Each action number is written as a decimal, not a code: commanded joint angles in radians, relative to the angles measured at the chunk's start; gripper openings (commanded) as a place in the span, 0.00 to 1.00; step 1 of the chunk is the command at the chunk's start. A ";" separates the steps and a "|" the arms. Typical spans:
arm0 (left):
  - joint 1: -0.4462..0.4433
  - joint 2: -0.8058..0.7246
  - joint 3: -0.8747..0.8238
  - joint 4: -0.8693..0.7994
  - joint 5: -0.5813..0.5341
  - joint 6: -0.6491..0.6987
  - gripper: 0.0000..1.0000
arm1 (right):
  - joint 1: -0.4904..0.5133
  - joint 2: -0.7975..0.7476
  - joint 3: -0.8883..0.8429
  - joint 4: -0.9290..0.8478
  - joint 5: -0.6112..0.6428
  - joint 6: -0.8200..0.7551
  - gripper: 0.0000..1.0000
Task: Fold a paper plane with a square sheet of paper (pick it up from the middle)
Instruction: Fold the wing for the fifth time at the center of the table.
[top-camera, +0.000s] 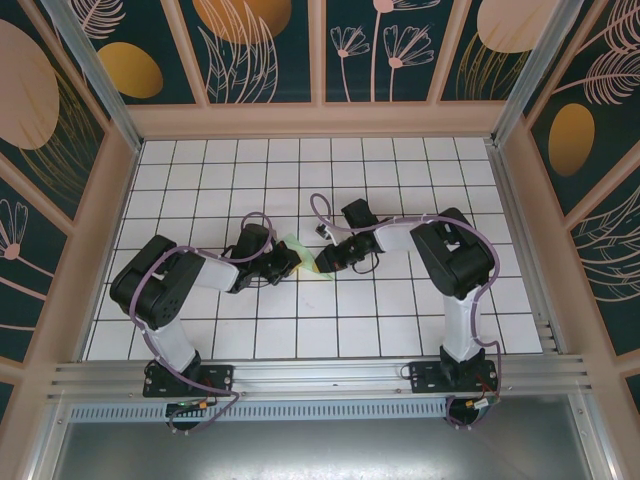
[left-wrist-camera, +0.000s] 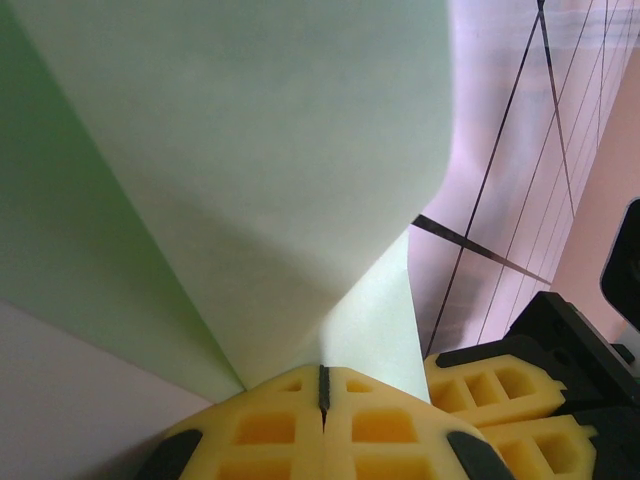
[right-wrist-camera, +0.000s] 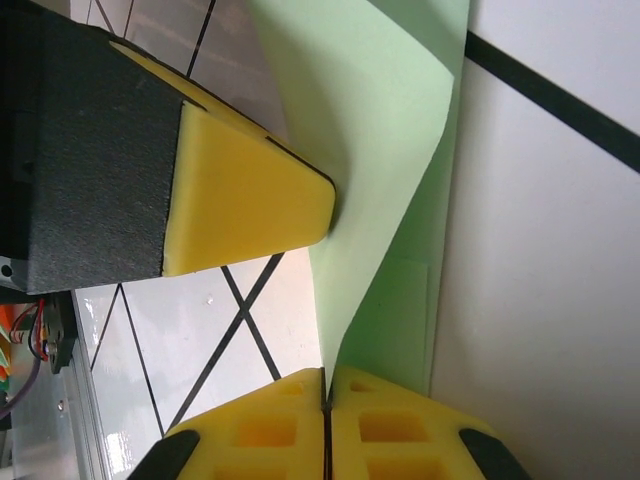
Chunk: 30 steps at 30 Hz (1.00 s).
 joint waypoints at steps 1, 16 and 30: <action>0.008 0.004 -0.005 -0.118 -0.094 0.029 0.06 | -0.011 0.048 -0.002 -0.075 0.027 0.019 0.09; 0.008 0.011 0.003 -0.155 -0.108 0.038 0.05 | -0.016 -0.190 -0.014 -0.077 0.107 0.144 0.30; 0.007 0.023 0.015 -0.150 -0.090 0.043 0.05 | 0.091 -0.048 0.093 -0.089 0.199 0.212 0.03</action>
